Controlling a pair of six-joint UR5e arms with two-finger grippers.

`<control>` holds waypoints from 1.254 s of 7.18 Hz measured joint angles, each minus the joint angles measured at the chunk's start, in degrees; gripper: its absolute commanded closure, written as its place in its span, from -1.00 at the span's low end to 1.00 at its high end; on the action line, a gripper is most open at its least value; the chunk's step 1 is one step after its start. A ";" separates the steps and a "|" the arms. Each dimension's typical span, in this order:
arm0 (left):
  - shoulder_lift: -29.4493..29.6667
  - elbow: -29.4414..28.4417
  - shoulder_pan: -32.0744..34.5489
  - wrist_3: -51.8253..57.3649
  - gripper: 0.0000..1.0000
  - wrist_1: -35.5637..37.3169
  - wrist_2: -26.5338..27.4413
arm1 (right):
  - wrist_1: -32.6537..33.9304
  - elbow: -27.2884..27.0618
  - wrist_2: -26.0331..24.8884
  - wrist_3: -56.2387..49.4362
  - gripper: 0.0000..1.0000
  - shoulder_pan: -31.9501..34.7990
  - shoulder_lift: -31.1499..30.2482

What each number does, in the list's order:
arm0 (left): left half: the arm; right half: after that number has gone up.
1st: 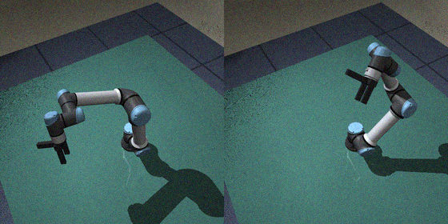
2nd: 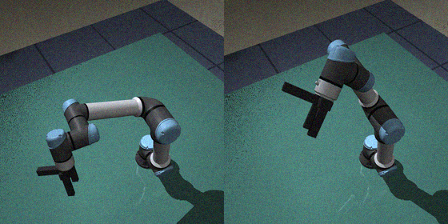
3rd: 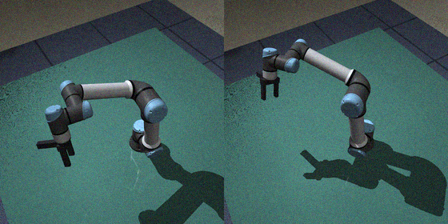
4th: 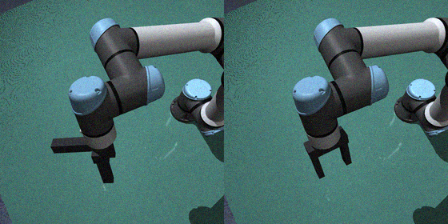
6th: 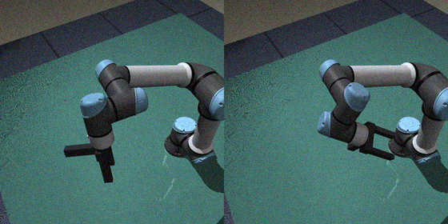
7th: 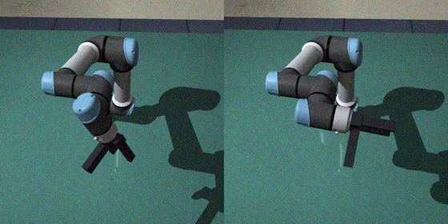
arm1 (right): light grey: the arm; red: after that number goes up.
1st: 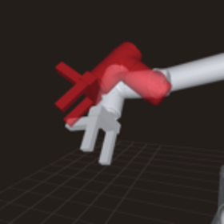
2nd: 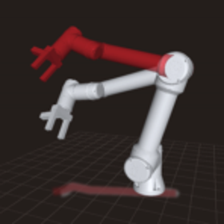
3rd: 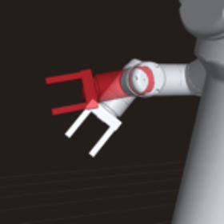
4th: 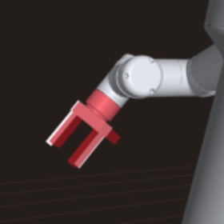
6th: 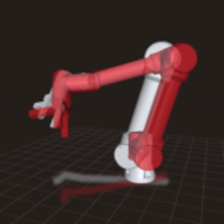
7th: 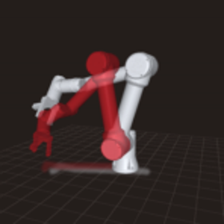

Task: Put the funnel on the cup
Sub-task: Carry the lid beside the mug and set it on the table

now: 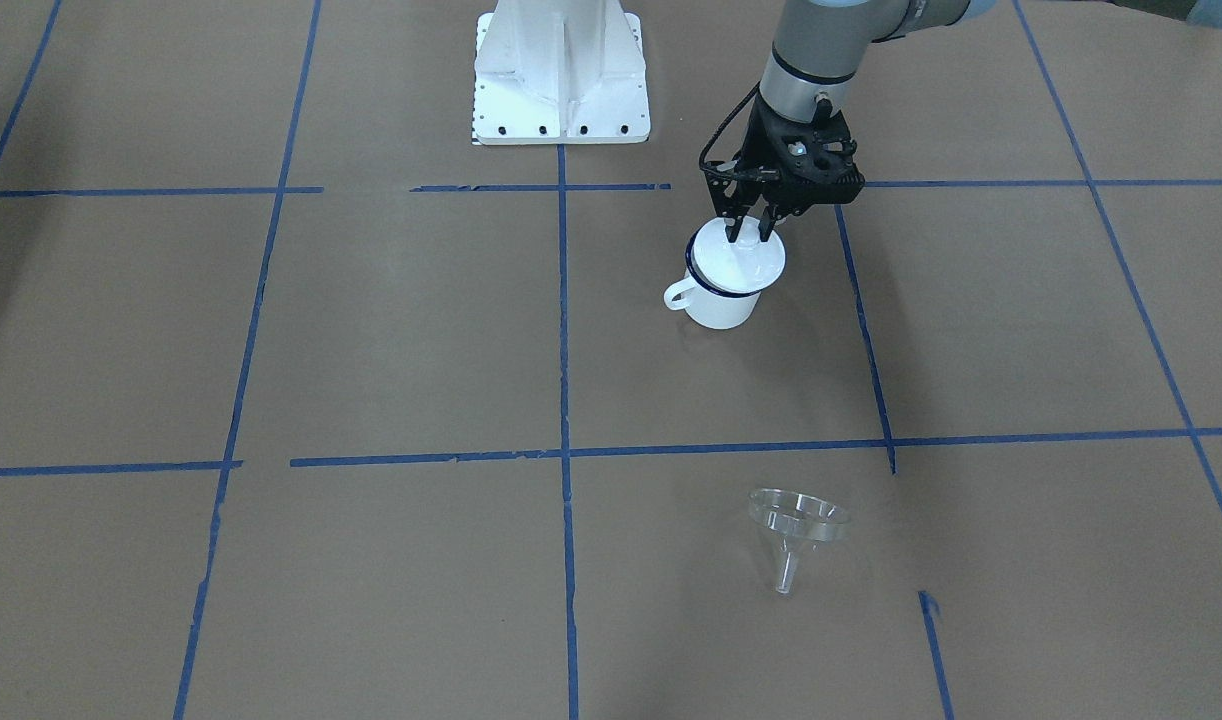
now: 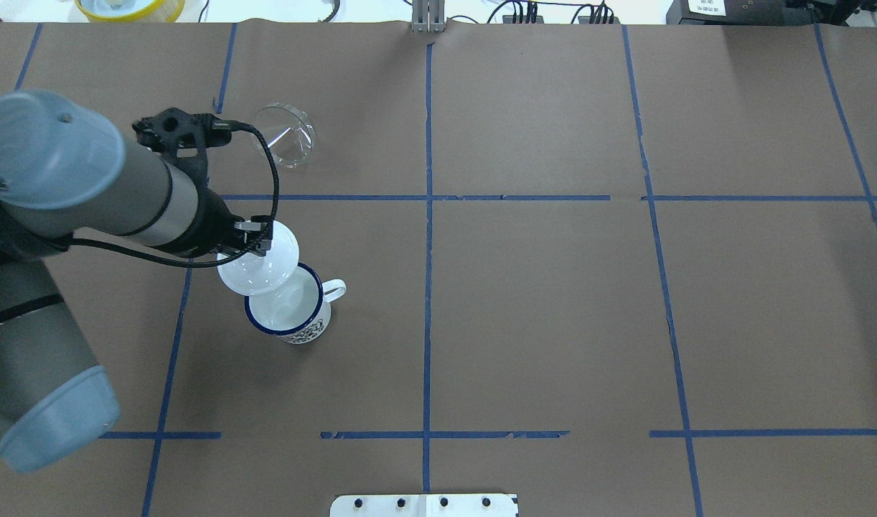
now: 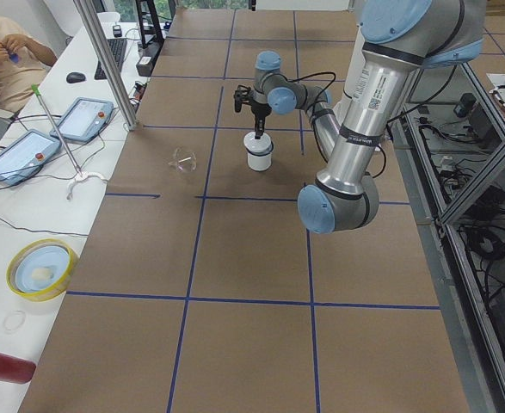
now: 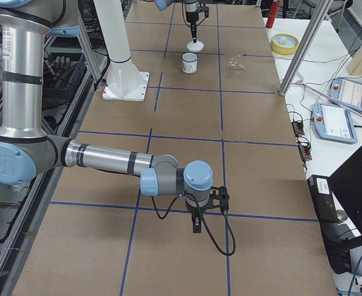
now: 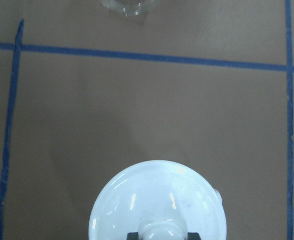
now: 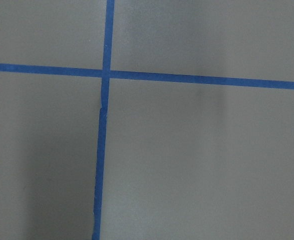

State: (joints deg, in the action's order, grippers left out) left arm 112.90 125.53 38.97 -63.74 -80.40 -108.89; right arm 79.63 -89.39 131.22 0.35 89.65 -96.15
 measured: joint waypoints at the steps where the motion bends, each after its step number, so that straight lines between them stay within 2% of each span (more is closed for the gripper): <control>1: -3.51 5.28 1.66 5.02 1.00 2.40 -0.74 | 0.00 0.00 0.00 0.00 -1.00 0.00 0.00; 2: -9.25 9.01 2.38 8.31 1.00 1.55 -1.34 | 0.00 0.00 0.00 0.00 -1.00 0.00 0.00; 3: -15.46 10.29 2.23 9.17 1.00 -3.31 -1.59 | 0.00 0.00 0.00 0.00 -1.00 0.00 0.00; 4: -20.56 9.06 0.76 7.40 1.00 -10.77 -1.57 | 0.00 0.00 0.00 0.00 -1.00 0.00 0.00; 5: -23.38 5.37 -2.08 3.88 1.00 -18.44 -0.99 | 0.00 0.00 0.00 0.00 -1.00 0.00 0.00; 7: -24.91 -4.41 -7.57 -2.46 1.00 -31.47 2.36 | 0.00 0.00 0.00 0.00 -1.00 0.00 0.00; 9: -25.07 -9.23 -10.36 -4.61 1.00 -36.86 4.63 | 0.00 0.00 0.00 0.00 -1.00 0.00 0.00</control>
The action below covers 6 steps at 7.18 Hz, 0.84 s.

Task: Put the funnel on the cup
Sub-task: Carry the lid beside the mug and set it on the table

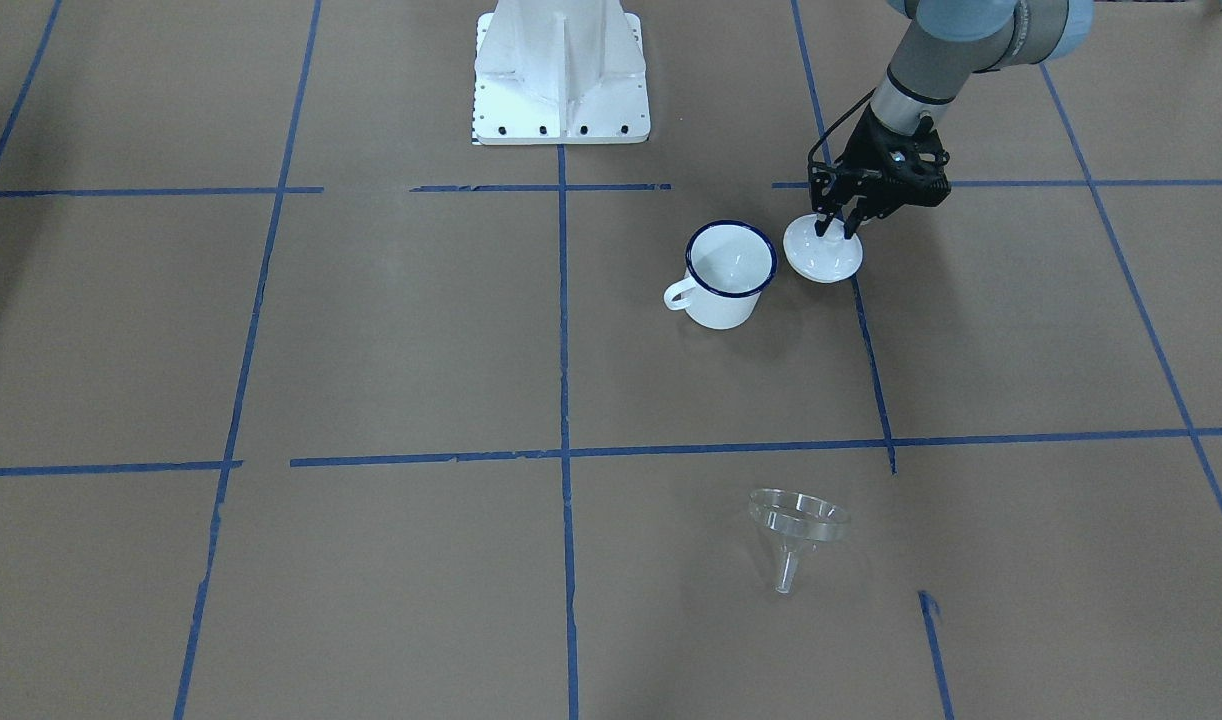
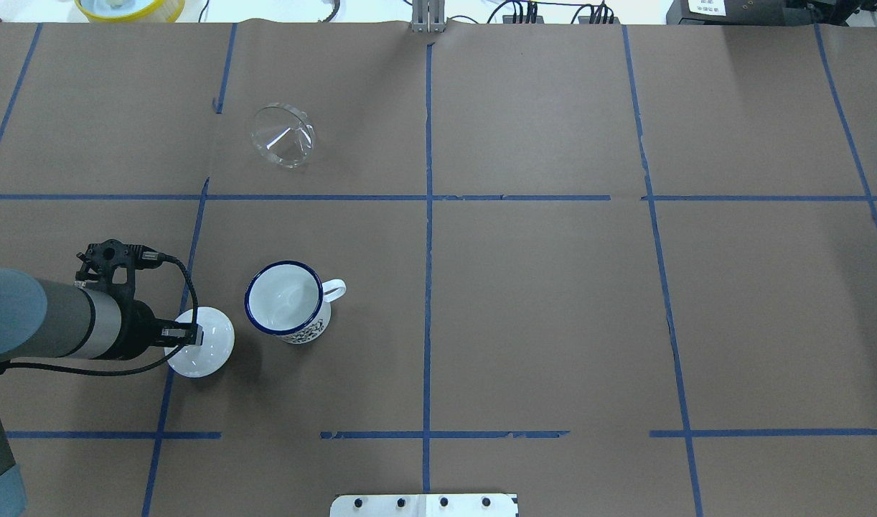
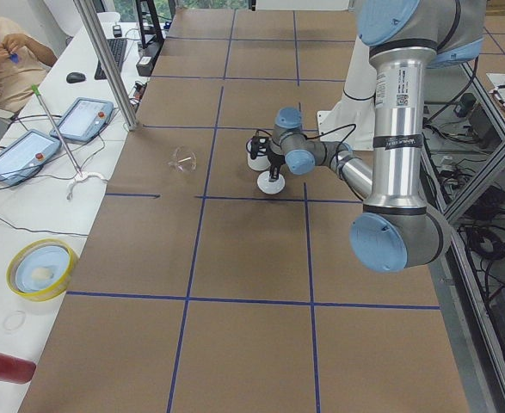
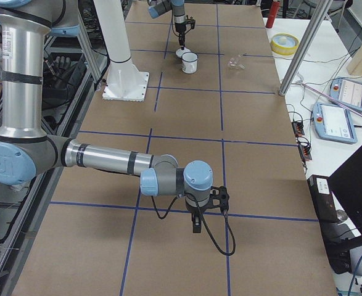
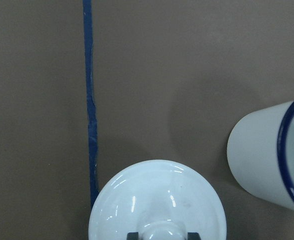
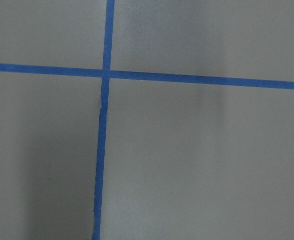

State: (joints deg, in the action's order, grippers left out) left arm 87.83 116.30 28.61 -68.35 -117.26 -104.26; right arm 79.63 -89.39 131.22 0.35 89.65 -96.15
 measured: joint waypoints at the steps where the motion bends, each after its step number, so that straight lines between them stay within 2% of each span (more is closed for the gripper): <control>1: 0.00 -0.61 -0.56 -0.18 0.55 -0.59 0.31 | 0.00 0.00 0.00 0.00 -1.00 0.00 0.00; 2: 0.02 -0.91 -0.91 -0.16 -0.13 -0.78 0.41 | 0.00 0.00 0.00 0.00 -1.00 0.00 0.00; 3: 0.07 -1.07 -1.04 -0.07 -0.99 -0.83 0.44 | 0.00 0.00 0.00 0.00 -1.00 0.00 0.00; 6: 0.29 0.99 0.11 -0.10 -1.00 -0.87 0.39 | 0.00 0.00 0.00 0.00 -1.00 0.00 0.00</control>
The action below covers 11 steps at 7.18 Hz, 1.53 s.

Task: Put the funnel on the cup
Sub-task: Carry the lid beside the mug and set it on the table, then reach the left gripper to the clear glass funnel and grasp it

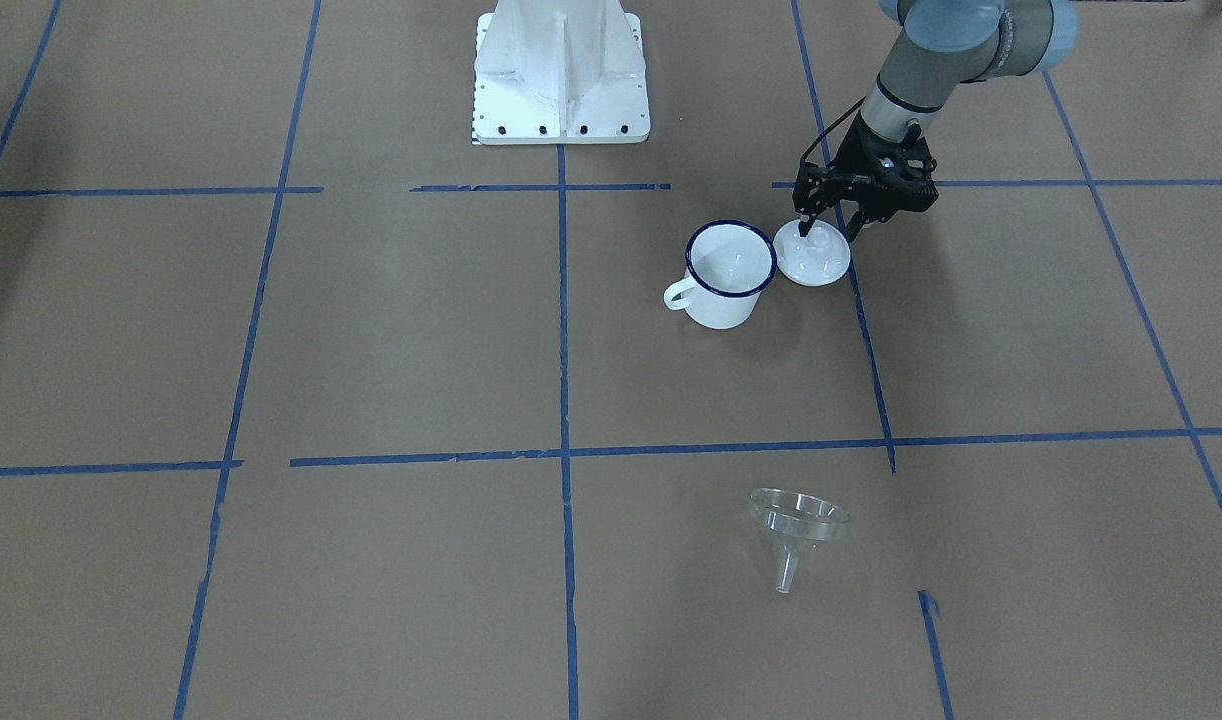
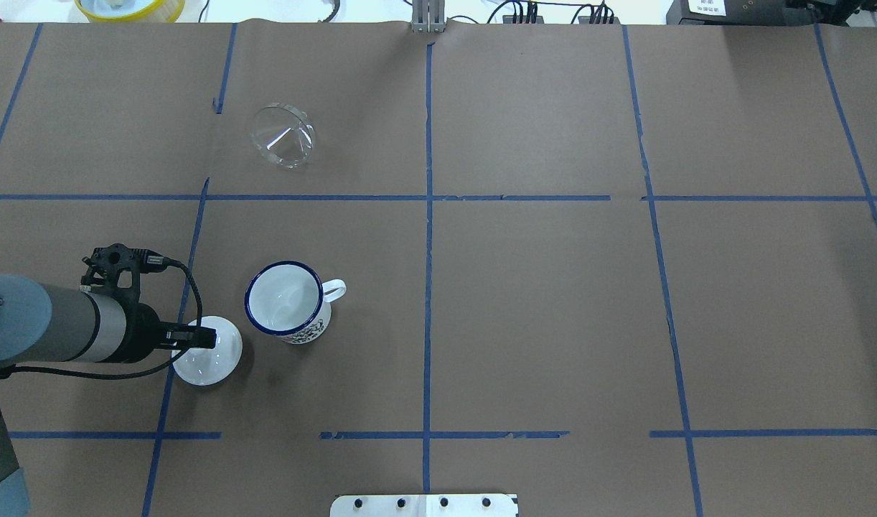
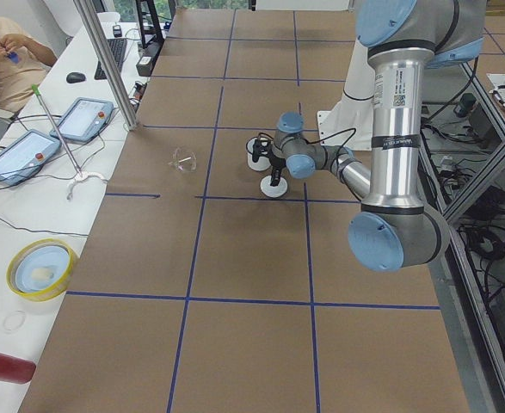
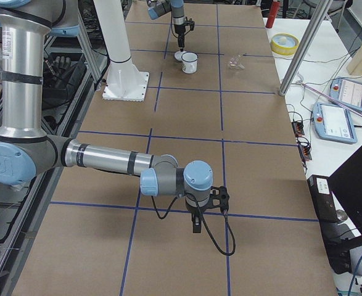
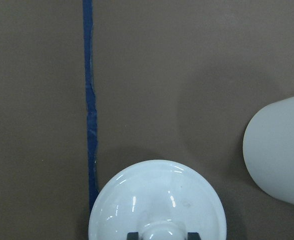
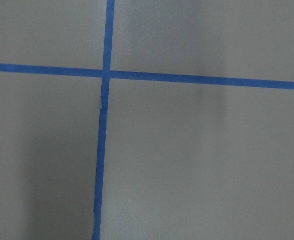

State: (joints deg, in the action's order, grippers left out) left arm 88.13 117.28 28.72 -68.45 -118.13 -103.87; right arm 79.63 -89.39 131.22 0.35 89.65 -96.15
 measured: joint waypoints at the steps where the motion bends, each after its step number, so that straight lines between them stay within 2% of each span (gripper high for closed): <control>1: 0.92 1.95 3.33 -0.21 -1.00 -0.02 -0.30 | 0.00 0.00 0.00 0.00 -1.00 0.00 0.00; 3: 6.19 1.99 11.70 -8.23 -0.99 -1.06 -0.50 | 0.00 0.00 0.00 0.00 -1.00 0.00 0.00; 4: 10.85 -0.78 14.08 -16.04 -0.94 -2.76 -0.34 | 0.00 0.00 0.00 0.00 -1.00 0.00 0.00; 5: 16.02 -5.85 15.00 -24.69 -0.94 -4.38 1.25 | 0.00 0.00 0.00 0.00 -1.00 0.00 0.00; 7: 25.72 -21.31 15.13 -38.15 -0.93 -11.29 7.73 | 0.00 0.00 0.00 0.00 -1.00 0.00 0.00; 9: 31.15 -34.93 14.72 -45.38 -0.93 -20.52 12.39 | 0.00 0.00 0.00 0.00 -1.00 0.00 0.00; 10: 33.74 -39.50 14.52 -47.42 -0.87 -22.19 15.10 | 0.00 0.00 0.00 0.00 -1.00 0.00 0.00; 11: 35.45 -42.40 14.44 -48.90 -0.43 -22.78 16.40 | 0.00 0.00 0.00 0.00 -1.00 0.00 0.00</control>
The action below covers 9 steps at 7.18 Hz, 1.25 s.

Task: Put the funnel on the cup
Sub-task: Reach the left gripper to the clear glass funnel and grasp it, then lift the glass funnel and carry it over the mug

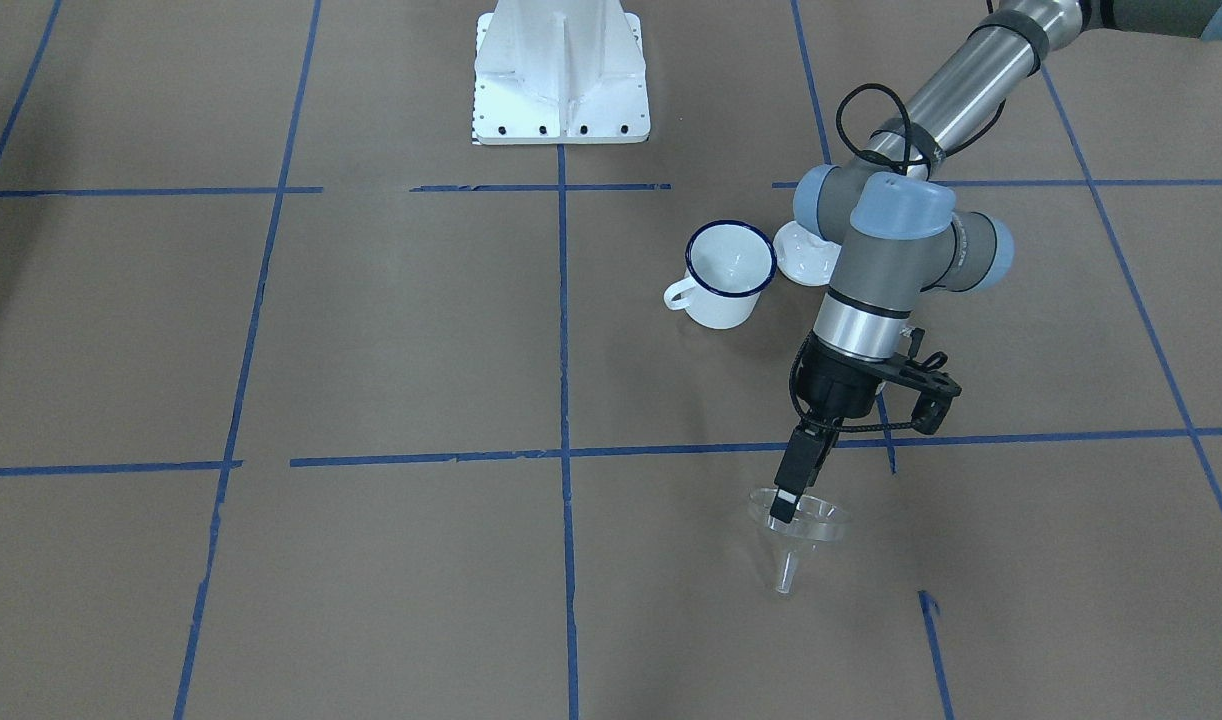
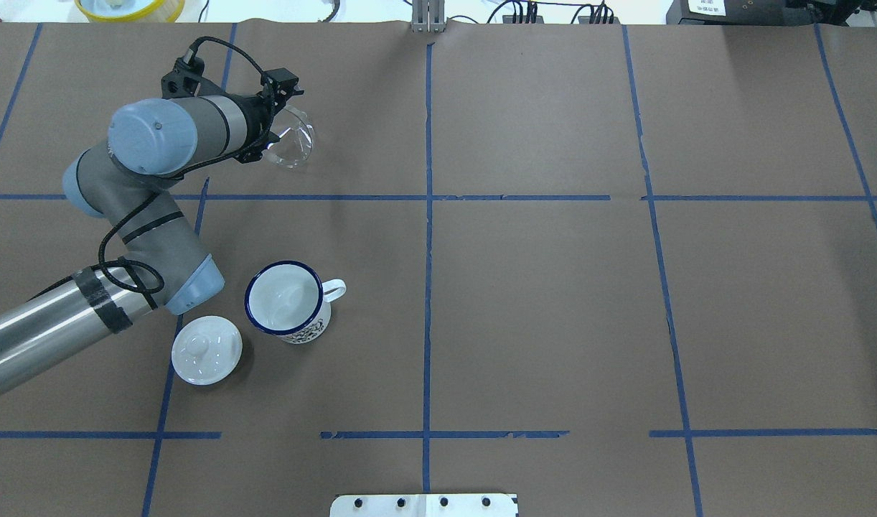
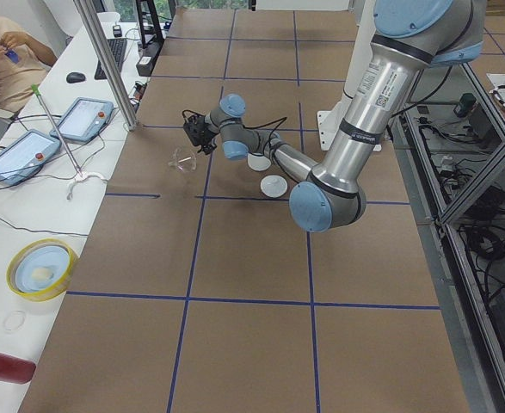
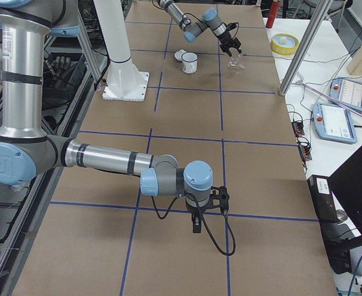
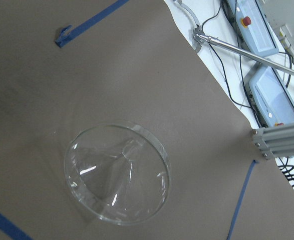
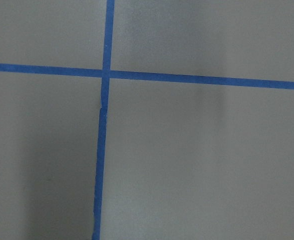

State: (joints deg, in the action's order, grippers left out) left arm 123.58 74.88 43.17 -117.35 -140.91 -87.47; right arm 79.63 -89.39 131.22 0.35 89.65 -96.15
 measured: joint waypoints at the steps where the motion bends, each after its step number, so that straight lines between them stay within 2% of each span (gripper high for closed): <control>1: 1.18 -2.08 0.00 -0.78 0.37 -0.24 0.53 | 0.00 0.00 0.00 0.02 -1.00 0.00 0.00; 2: 1.83 -3.24 -0.01 -1.21 0.99 -0.35 0.73 | 0.00 0.00 0.00 0.04 -1.00 0.00 0.00; 6: 1.82 -2.74 0.56 1.53 1.00 -0.56 0.54 | 0.00 -0.02 0.00 0.00 -1.00 0.00 0.00; 7: 1.64 0.19 1.79 3.21 1.00 0.26 -1.18 | 0.00 -0.03 0.00 0.00 -1.00 0.00 0.00; 8: 1.50 4.91 3.86 4.98 1.00 3.68 -5.98 | 0.00 -0.03 0.00 0.00 -1.00 0.00 0.00; 9: 1.34 11.98 5.91 7.79 1.00 10.93 -11.40 | 0.00 -0.02 0.00 0.00 -1.00 0.00 0.00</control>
State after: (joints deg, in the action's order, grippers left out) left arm 124.92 86.86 49.08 -109.57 -129.98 -98.87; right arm 79.63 -89.40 131.22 0.35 89.65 -96.15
